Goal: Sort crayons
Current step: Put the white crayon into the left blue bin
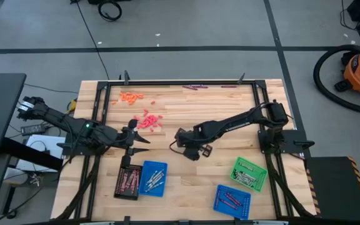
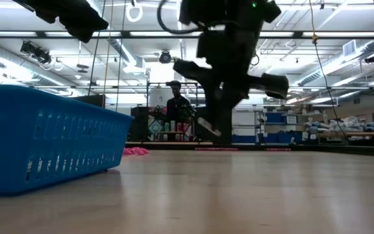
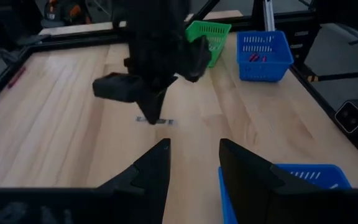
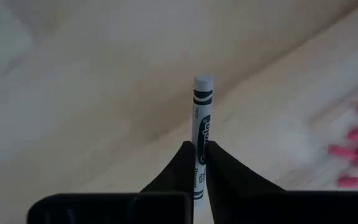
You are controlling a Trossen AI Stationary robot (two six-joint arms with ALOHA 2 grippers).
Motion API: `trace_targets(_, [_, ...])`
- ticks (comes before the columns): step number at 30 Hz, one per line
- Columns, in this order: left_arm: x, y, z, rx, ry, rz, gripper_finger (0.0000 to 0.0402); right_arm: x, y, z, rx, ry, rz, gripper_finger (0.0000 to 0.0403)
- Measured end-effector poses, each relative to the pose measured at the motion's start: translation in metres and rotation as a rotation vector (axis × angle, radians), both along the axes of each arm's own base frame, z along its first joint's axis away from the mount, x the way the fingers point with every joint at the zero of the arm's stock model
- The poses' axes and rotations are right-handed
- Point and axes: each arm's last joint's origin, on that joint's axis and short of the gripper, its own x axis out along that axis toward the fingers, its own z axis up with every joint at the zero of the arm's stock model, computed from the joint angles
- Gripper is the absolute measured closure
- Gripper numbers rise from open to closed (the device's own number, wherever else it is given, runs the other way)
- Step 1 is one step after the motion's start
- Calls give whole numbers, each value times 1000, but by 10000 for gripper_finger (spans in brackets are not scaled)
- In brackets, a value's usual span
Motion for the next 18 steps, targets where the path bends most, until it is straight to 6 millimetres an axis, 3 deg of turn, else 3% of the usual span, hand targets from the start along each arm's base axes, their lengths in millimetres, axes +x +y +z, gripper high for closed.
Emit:
trace_targets(6, [6, -6, -8, -13, 42, -6, 253, 18, 13, 19, 25, -210, -93, 375])
trace_targets(18, [8, -13, -14, -17, 68, 70, 253, 38, 59, 44, 262, -505, 85, 374])
